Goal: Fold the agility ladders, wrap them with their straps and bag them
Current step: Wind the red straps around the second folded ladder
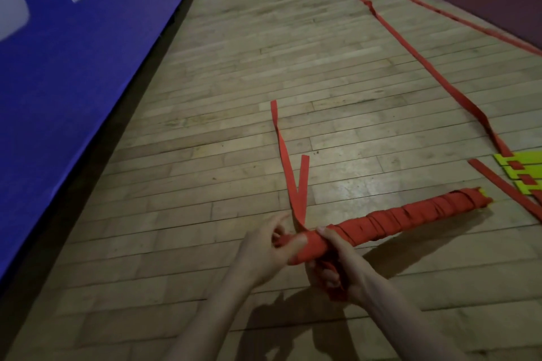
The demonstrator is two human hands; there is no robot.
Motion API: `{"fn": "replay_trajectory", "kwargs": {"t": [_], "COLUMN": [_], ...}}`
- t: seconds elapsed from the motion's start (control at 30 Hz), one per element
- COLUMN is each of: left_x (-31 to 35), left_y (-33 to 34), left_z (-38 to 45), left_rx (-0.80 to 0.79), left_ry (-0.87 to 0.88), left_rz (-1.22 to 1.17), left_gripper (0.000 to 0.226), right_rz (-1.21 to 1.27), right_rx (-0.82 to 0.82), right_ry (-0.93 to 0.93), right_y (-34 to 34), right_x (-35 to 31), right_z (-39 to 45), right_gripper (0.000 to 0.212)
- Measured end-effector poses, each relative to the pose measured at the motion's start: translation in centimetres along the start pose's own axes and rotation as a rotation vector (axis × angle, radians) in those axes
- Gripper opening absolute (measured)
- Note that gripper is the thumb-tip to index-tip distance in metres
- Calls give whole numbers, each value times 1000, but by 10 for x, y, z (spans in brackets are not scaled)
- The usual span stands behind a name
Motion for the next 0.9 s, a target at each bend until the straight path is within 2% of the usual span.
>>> {"fn": "replay_trajectory", "kwargs": {"t": [0.07,0.13,0.2,0.33,0.47,0.57,0.63,0.73,0.9], "left_x": [-11,-12,-10,2,21,45,55,59,70], "left_y": [3,13,23,4,-15,-24,-28,-28,-27], "left_z": [12,17,17,28,32,26,22,18,5], "left_rx": [-159,-345,-444,-285,-159,-77,-26,19,95], "left_ry": [-207,-307,-348,-229,-85,18,69,144,227], "left_rz": [-160,-184,-278,-322,-73,185,372,444,638], "left_gripper": [51,53,52,42,33,36,51,66,75], "right_rz": [-48,-129,-206,-257,-274,-284,-343,-370,-363], "right_rx": [-40,-66,-85,-185,-148,-88,-55,-50,-165], "right_ry": [8,-8,-14,31,31,-4,-41,-64,-34], "right_y": [0,1,-1,-1,-2,-5,-3,4,15], "right_x": [3,-3,-11,-23,-30,-30,-34,-37,-33], "right_z": [-2,-4,-9,-23,-20,-15,-13,-10,-17], "right_gripper": [54,58,61,52,24,39,45,36,47]}}
Point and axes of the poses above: each hand's wrist, its own z-axis towards the middle knuckle, its own y-axis out of the palm, x = y × z, the point moved 9 cm from there along z, towards the middle knuckle, and after that the axes turned 14 degrees about -x, right-handed, at the moved point
